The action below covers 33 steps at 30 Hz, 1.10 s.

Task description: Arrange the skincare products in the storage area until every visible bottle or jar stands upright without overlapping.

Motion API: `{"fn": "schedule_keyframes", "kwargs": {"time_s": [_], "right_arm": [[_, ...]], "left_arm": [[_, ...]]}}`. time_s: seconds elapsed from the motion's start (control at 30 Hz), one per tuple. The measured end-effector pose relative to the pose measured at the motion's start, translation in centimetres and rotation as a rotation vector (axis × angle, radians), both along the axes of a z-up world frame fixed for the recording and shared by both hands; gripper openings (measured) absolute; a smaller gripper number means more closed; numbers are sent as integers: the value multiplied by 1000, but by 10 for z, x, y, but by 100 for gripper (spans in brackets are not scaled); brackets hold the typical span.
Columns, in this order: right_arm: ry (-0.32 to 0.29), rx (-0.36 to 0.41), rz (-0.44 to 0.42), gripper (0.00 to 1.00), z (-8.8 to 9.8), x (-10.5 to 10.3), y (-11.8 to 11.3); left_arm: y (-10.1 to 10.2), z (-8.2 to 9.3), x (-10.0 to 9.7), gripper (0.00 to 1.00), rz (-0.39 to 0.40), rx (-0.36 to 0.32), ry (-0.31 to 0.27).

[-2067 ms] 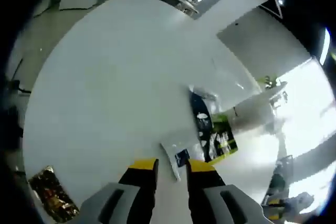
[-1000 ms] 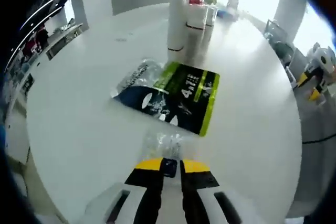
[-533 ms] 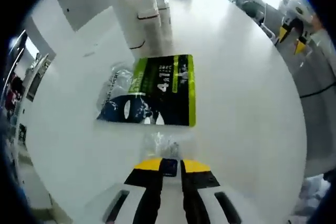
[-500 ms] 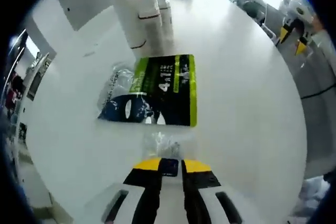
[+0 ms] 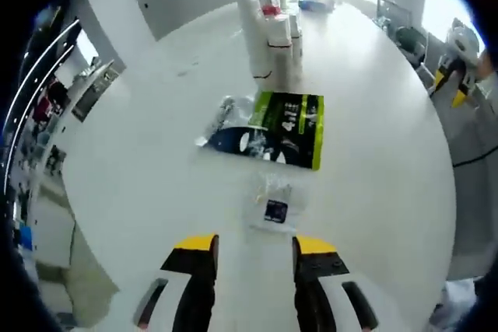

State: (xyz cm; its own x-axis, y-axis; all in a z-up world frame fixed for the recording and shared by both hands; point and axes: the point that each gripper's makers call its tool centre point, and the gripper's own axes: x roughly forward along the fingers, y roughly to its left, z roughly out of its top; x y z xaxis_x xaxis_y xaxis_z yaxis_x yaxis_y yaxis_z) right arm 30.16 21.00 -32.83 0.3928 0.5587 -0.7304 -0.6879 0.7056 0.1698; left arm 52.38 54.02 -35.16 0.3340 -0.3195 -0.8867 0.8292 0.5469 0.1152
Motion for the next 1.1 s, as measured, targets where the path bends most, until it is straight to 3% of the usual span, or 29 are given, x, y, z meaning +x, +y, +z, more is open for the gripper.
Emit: {"fn": "schedule_keyframes", "kwargs": {"time_s": [0.1, 0.17, 0.3, 0.43, 0.53, 0.6, 0.67, 0.7, 0.77, 0.83, 1.0, 1.1], "right_arm": [[0, 0, 9, 31, 0, -1, 1], [2, -1, 15, 31, -1, -2, 2], [9, -3, 21, 31, -1, -3, 3], [12, -4, 27, 31, -2, -4, 4], [13, -2, 25, 31, -2, -4, 3], [17, 1, 19, 31, -2, -3, 2], [17, 2, 17, 31, -2, -3, 2], [19, 2, 17, 31, -2, -3, 2], [18, 1, 20, 31, -2, -4, 2], [17, -2, 23, 31, -2, -4, 2], [17, -5, 26, 31, -2, -4, 2], [17, -5, 28, 31, -3, -5, 2]], "left_arm": [[58, -5, -19, 41, 125, 47, 58], [78, -5, -29, 45, 206, 41, 88], [100, -11, -45, 57, 213, 102, 124], [102, -19, -55, 68, 183, 127, 144], [100, -31, -66, 70, 167, 145, 193], [103, -40, -72, 67, 150, 182, 215], [100, -37, -73, 63, 160, 146, 242], [102, -36, -68, 63, 207, 139, 226], [103, -35, -67, 61, 195, 135, 227], [98, -35, -73, 57, 198, 109, 268], [101, -34, -68, 51, 208, 112, 248], [99, -33, -69, 40, 217, 106, 245]]}}
